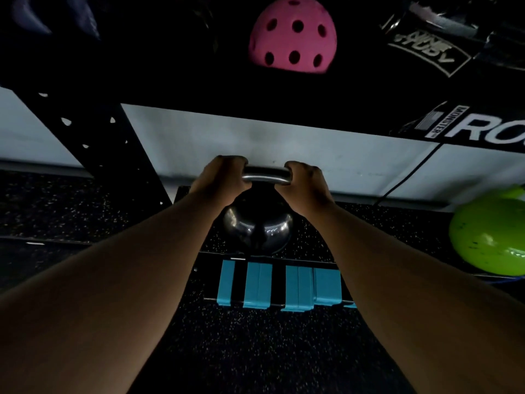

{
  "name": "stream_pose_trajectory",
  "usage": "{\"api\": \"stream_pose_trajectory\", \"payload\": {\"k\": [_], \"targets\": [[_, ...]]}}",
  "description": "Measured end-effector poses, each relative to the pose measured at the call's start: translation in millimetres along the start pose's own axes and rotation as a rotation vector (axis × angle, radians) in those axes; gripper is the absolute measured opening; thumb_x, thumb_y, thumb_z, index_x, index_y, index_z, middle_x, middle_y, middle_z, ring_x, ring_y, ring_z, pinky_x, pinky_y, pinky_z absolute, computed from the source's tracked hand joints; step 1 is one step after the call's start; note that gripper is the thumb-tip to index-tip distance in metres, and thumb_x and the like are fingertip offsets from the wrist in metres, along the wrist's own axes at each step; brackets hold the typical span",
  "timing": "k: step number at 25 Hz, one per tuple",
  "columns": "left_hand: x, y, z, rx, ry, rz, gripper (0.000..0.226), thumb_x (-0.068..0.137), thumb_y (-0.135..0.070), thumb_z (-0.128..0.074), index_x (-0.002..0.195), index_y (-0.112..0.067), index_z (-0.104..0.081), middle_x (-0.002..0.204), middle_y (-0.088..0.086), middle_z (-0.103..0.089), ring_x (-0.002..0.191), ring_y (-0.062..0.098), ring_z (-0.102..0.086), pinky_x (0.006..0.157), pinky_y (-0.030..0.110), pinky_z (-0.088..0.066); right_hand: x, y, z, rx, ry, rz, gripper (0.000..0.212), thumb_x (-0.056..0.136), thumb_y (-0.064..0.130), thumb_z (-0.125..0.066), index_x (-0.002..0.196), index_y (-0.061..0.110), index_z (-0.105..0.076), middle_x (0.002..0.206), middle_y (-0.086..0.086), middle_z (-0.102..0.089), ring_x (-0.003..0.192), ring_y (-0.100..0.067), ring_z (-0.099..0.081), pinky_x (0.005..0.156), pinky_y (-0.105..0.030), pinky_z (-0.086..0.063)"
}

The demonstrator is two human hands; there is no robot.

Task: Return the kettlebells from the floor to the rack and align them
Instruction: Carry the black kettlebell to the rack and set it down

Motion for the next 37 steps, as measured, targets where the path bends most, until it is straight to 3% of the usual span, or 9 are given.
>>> {"api": "stream_pose_trajectory", "payload": {"k": [3,8,16,20,23,26,30,33,37], "targets": [[5.7,-4.1,-4.3,-0.049,-0.046,0.034,0.013,0.084,-0.019,-0.068,0.095,-0.013,-0.067,0.075,-0.001,-0.059,0.069,0.019,-0.058,0.062,0.029,-0.042,3.1,-3.1,0.3,0.014,-0.049,-0.037,0.018,0.084,0.019,-0.061,0.099,0.01,-0.065,0.08,-0.005,-0.063,0.075,-0.025,-0.063,0.063,-0.029,-0.045],[13.1,-10.1,-4.8,-0.128,-0.02,0.05,0.007,0.084,-0.015,-0.064,0.089,-0.011,-0.062,0.073,0.005,-0.06,0.062,0.026,-0.057,0.057,0.032,-0.046,7.2,-10.7,-0.4,0.02,-0.03,-0.062,0.029,0.087,0.019,-0.06,0.112,0.005,-0.06,0.087,-0.013,-0.066,0.075,-0.028,-0.064,0.062,-0.032,-0.049],[12.9,-10.6,-9.9,-0.106,-0.09,0.059,0.013,0.084,-0.019,-0.063,0.079,-0.018,-0.051,0.076,0.002,-0.055,0.072,0.024,-0.052,0.064,0.031,-0.035,8.5,-14.4,-0.8,0.055,-0.027,-0.028,0.011,0.084,0.018,-0.062,0.089,0.017,-0.051,0.068,0.002,-0.053,0.061,-0.019,-0.053,0.049,-0.021,-0.034],[11.1,-10.8,-12.3,-0.135,-0.13,0.085,0.012,0.083,-0.02,-0.064,0.079,-0.015,-0.054,0.075,0.003,-0.056,0.071,0.026,-0.054,0.063,0.031,-0.035,8.2,-12.7,1.0,0.077,-0.029,-0.032,0.013,0.084,0.017,-0.061,0.085,0.018,-0.049,0.07,0.0,-0.055,0.06,-0.021,-0.054,0.05,-0.022,-0.036],[8.9,-11.8,-10.7,-0.122,-0.123,0.086,0.008,0.084,-0.017,-0.063,0.084,-0.013,-0.057,0.078,0.004,-0.057,0.076,0.029,-0.06,0.063,0.031,-0.037,8.3,-11.2,2.5,0.064,-0.001,-0.04,0.011,0.085,0.017,-0.061,0.088,0.016,-0.051,0.074,-0.001,-0.057,0.067,-0.022,-0.057,0.05,-0.022,-0.036],[6.3,-12.3,-5.6,-0.207,-0.054,0.1,0.033,0.083,-0.018,-0.069,0.112,-0.013,-0.054,0.102,0.008,-0.06,0.1,0.029,-0.062,0.071,0.032,-0.042,7.0,-6.7,10.2,-0.007,0.077,-0.032,0.036,0.082,0.021,-0.065,0.115,0.017,-0.051,0.11,-0.01,-0.059,0.101,-0.026,-0.053,0.074,-0.03,-0.044],[-30.9,12.0,2.8,-0.211,0.027,0.204,0.084,0.076,-0.023,-0.076,0.145,-0.025,-0.03,0.143,0.013,-0.046,0.13,0.034,-0.045,0.101,0.047,-0.044,-8.5,21.2,19.4,-0.185,0.069,0.209,0.06,0.08,0.032,-0.064,0.136,0.027,-0.042,0.132,-0.007,-0.046,0.127,-0.028,-0.037,0.103,-0.042,-0.037],[-87.8,46.7,11.9,-0.11,0.075,0.305,0.085,0.075,-0.029,-0.074,0.147,-0.027,-0.028,0.147,0.011,-0.044,0.134,0.034,-0.042,0.108,0.053,-0.039,-33.9,64.9,3.5,-0.339,0.042,0.514,0.053,0.08,0.028,-0.062,0.131,0.021,-0.05,0.128,-0.008,-0.05,0.124,-0.03,-0.044,0.099,-0.041,-0.041],[-173.4,91.6,20.8,-0.03,0.132,0.356,0.067,0.081,-0.031,-0.068,0.142,-0.027,-0.04,0.142,0.005,-0.05,0.132,0.03,-0.046,0.107,0.048,-0.038,-76.4,121.6,-48.1,-0.323,0.244,0.689,0.044,0.081,0.029,-0.061,0.123,0.022,-0.054,0.116,-0.005,-0.054,0.114,-0.029,-0.049,0.094,-0.044,-0.045]]}}
Point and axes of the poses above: each hand's wrist, its own x-axis towards the middle knuckle, its own z-axis out of the back of the hand, y = z × x, the point moved 2 cm from there along x, towards the middle knuckle
